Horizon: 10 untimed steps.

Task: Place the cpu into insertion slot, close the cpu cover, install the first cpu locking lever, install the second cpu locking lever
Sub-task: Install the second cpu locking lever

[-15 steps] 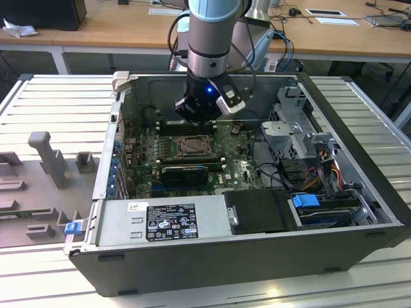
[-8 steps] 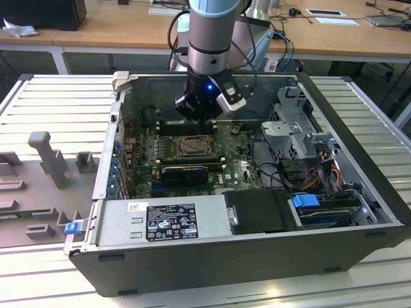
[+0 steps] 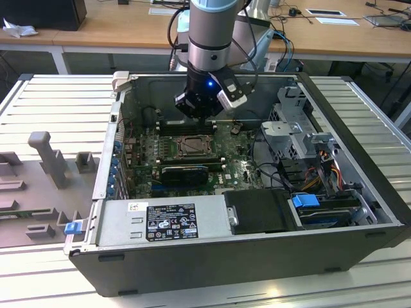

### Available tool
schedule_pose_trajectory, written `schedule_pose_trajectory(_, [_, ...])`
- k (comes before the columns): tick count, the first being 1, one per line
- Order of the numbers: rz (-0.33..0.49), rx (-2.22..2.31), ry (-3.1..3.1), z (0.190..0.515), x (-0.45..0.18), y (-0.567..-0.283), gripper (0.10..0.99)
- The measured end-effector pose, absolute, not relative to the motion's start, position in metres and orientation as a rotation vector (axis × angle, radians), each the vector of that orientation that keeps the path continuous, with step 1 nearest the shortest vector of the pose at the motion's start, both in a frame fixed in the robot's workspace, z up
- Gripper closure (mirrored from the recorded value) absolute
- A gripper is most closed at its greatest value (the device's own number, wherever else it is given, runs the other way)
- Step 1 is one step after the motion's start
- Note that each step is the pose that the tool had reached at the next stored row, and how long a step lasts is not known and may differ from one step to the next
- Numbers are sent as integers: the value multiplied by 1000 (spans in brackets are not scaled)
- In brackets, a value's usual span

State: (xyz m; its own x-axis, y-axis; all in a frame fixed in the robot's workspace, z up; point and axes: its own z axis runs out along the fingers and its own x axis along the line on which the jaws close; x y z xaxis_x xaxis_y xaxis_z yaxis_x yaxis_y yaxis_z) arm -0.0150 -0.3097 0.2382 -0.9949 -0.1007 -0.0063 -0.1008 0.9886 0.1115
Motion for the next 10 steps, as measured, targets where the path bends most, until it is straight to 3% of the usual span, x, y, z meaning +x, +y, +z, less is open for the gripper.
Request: schedule_pose_trajectory(10, [176, -157, 3132, 241, -15, -325, 980])
